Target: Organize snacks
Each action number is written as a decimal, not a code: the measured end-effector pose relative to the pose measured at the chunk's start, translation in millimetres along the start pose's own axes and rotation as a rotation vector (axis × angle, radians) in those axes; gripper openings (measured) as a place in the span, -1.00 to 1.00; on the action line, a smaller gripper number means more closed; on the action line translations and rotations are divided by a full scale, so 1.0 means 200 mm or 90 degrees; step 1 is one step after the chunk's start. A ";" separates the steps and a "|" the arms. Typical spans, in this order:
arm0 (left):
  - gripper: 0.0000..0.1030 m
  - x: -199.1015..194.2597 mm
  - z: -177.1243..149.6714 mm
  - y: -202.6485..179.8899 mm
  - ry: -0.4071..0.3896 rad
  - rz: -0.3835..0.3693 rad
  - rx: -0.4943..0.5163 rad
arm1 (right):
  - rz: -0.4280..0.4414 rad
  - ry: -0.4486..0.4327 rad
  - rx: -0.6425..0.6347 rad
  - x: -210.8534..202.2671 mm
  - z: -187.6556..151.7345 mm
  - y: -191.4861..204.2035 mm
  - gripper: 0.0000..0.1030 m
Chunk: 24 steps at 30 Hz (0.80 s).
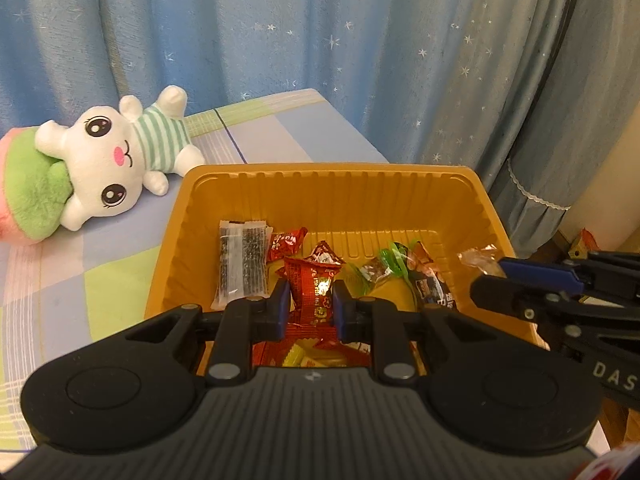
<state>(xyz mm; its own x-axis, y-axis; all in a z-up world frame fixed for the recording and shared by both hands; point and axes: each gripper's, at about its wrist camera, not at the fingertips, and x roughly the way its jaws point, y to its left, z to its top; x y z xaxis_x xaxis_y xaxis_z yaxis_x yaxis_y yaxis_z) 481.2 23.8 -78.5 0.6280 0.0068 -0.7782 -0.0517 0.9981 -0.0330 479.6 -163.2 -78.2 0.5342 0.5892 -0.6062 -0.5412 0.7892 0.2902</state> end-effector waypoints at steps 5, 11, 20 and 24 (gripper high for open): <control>-0.59 0.03 0.00 0.00 0.002 0.002 0.003 | -0.002 0.001 0.010 -0.01 -0.01 -0.02 -0.56; -0.52 -0.01 -0.02 0.02 0.002 -0.002 -0.008 | 0.000 0.000 0.016 -0.02 -0.01 -0.03 -0.56; -0.37 -0.16 -0.11 0.07 0.000 -0.005 -0.057 | 0.013 0.003 0.005 -0.06 -0.02 -0.01 -0.56; -0.36 -0.24 -0.16 0.10 -0.004 -0.001 -0.085 | 0.014 0.010 0.006 -0.04 -0.03 -0.02 -0.56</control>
<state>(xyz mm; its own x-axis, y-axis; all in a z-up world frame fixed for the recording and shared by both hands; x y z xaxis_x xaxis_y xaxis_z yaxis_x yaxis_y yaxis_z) 425.3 41.4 -60.6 0.6332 0.0068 -0.7739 -0.1536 0.9812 -0.1171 473.6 -172.7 -77.9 0.5119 0.6034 -0.6114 -0.5464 0.7779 0.3102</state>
